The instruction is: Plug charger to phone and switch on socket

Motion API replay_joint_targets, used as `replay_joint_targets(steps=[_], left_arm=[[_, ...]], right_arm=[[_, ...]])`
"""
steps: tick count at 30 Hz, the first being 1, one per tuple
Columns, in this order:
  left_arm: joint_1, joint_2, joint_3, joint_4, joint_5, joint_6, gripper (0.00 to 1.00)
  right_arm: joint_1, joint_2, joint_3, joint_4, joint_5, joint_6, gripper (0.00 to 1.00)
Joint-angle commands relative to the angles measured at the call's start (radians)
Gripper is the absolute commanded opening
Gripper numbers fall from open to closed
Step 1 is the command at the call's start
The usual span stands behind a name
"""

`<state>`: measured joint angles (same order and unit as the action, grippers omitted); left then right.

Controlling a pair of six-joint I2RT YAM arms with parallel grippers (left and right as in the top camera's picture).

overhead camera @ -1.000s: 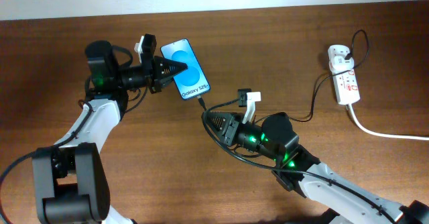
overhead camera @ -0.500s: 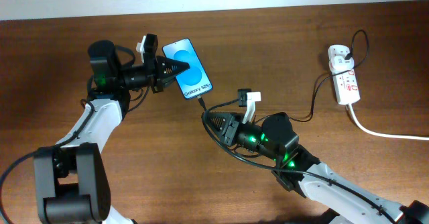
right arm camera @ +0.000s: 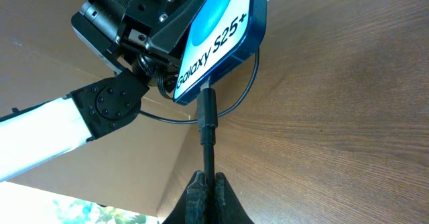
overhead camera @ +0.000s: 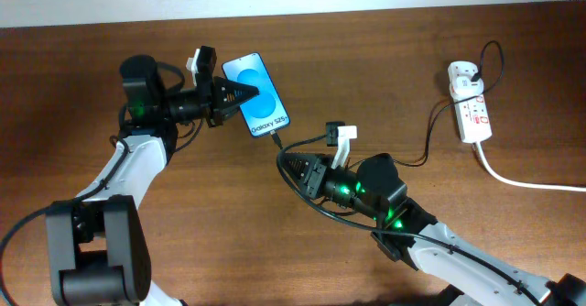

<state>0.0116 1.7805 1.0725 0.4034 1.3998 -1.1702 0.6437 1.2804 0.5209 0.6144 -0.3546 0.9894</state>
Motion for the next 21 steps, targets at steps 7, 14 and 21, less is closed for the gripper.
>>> replay_joint_targets(steps=[7,14,21], left_arm=[[-0.003,-0.008,0.014,0.007,0.079,0.050,0.00],[-0.019,-0.008,0.014,0.007,0.082,0.050,0.00],[-0.043,-0.008,0.014,0.006,0.090,0.049,0.00]], right_arm=[[0.004,0.002,0.015,0.012,0.058,-0.013,0.05],[0.004,0.014,0.015,0.056,0.069,-0.013,0.06],[0.004,0.036,0.015,0.060,0.092,-0.017,0.06]])
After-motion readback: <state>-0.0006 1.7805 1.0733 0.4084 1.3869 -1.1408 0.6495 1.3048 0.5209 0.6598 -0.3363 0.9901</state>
